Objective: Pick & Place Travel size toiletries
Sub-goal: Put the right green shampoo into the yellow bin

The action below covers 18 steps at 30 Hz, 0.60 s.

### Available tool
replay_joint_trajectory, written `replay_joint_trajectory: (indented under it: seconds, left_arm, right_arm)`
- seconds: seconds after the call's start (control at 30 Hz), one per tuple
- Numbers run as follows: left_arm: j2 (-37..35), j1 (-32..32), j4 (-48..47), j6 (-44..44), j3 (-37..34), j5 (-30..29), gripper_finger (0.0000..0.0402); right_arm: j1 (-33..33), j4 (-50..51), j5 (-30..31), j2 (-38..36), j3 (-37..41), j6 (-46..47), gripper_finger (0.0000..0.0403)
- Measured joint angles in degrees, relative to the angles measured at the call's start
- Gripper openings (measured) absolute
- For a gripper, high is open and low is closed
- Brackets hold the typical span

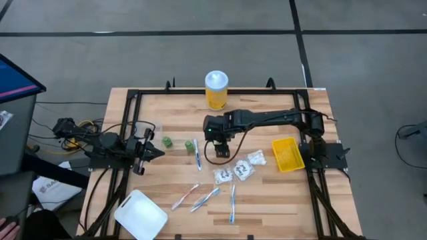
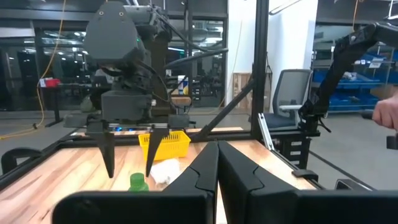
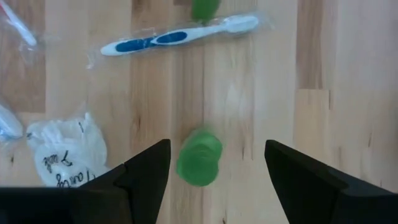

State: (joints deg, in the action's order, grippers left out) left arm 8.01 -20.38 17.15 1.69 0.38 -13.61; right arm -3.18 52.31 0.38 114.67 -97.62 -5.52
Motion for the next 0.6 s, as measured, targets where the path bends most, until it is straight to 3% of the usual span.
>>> replay_joint_trajectory:
  seconds: [0.43, 0.6]
  left_arm:
    - [-0.02, 0.00, 0.13, 0.00, 0.00, -0.02, 0.0000]
    - [-0.02, 0.00, 0.13, 0.00, 0.00, -0.03, 0.0000]
  right_arm:
    - [0.15, -1.98, -0.35, -0.02, 2.62, 1.01, 0.0252]
    - [0.15, -1.81, -0.37, -0.02, 2.62, 0.85, 0.0226]
